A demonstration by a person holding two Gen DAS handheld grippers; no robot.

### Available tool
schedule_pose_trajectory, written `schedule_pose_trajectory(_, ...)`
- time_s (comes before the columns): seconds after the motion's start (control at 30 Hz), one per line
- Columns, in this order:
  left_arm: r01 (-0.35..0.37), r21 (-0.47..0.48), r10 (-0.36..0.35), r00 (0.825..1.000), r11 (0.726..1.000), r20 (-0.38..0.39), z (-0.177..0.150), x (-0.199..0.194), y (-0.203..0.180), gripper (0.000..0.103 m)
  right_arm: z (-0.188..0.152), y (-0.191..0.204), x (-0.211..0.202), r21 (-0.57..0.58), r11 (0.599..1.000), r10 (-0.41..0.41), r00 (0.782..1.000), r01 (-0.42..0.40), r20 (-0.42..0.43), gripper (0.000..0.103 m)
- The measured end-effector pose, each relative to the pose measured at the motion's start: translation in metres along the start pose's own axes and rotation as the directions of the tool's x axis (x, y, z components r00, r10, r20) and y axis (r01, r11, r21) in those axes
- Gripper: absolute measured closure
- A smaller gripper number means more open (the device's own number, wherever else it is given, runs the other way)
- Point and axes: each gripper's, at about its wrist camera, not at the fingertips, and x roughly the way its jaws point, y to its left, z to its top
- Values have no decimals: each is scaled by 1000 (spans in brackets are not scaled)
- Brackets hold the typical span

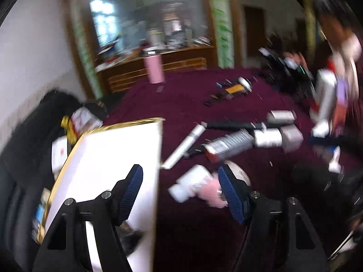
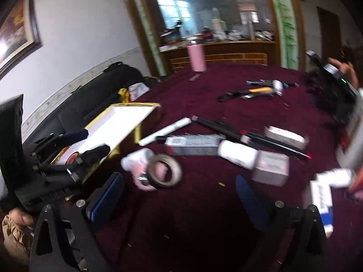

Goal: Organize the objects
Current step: 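Move both tools back over the cluttered table, then grasp the beige tape roll with the left tool while the right grasps the white barcode medicine box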

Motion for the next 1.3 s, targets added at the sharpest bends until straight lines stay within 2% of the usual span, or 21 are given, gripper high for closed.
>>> schedule_pose_trajectory(0.1,52,116,-49,998,992,-34,-2,16,-31,35,-8,-15,-5,27,998,-50,999,50,-3,1)
schedule_pose_trajectory(0.2,69,168,-58,996,983,-68,-4,35,-45,35,-14,-28,-8,66,996,-63,998,64,-14,1)
schedule_pose_trajectory(0.4,95,149,-76,988,984,-132,-5,72,-49,35,-18,-45,-4,116,992,-45,999,47,-27,1)
schedule_pose_trajectory(0.47,80,144,-62,990,986,-127,-2,76,-47,34,-19,-47,-4,124,991,-46,999,49,-27,1)
schedule_pose_trajectory(0.53,106,112,-92,987,988,-129,1,77,-43,35,-19,-48,-4,131,990,-43,999,46,-24,1)
schedule_pose_trajectory(0.6,123,68,-114,986,990,-121,4,76,-35,47,-19,-48,-3,136,990,-40,999,43,-26,1)
schedule_pose_trajectory(0.67,106,57,-99,988,993,-121,7,76,-30,81,-19,-47,-2,138,990,-31,999,34,-25,1)
schedule_pose_trajectory(0.73,152,41,-144,978,988,-149,9,77,-27,94,-18,-45,-2,133,991,-23,1000,25,-20,1)
schedule_pose_trajectory(0.77,142,51,-131,976,989,-177,8,80,-27,94,-17,-44,-2,130,991,-19,1000,22,-18,1)
schedule_pose_trajectory(0.83,121,87,-104,979,989,-178,5,78,-29,94,-16,-41,-2,124,992,-9,1000,11,-14,1)
schedule_pose_trajectory(1.1,181,81,-157,957,980,-244,-1,70,-22,93,-17,-38,-3,116,993,-5,1000,7,-13,1)
schedule_pose_trajectory(1.13,190,79,-165,954,979,-251,-2,70,-22,91,-17,-39,-3,119,993,-7,1000,8,-14,1)
schedule_pose_trajectory(1.2,218,74,-192,945,973,-263,-5,69,-26,81,-18,-40,-4,123,992,-7,1000,9,-13,1)
schedule_pose_trajectory(1.3,196,89,-168,952,976,-257,-10,68,-31,79,-18,-40,-4,123,992,-6,1000,8,-15,1)
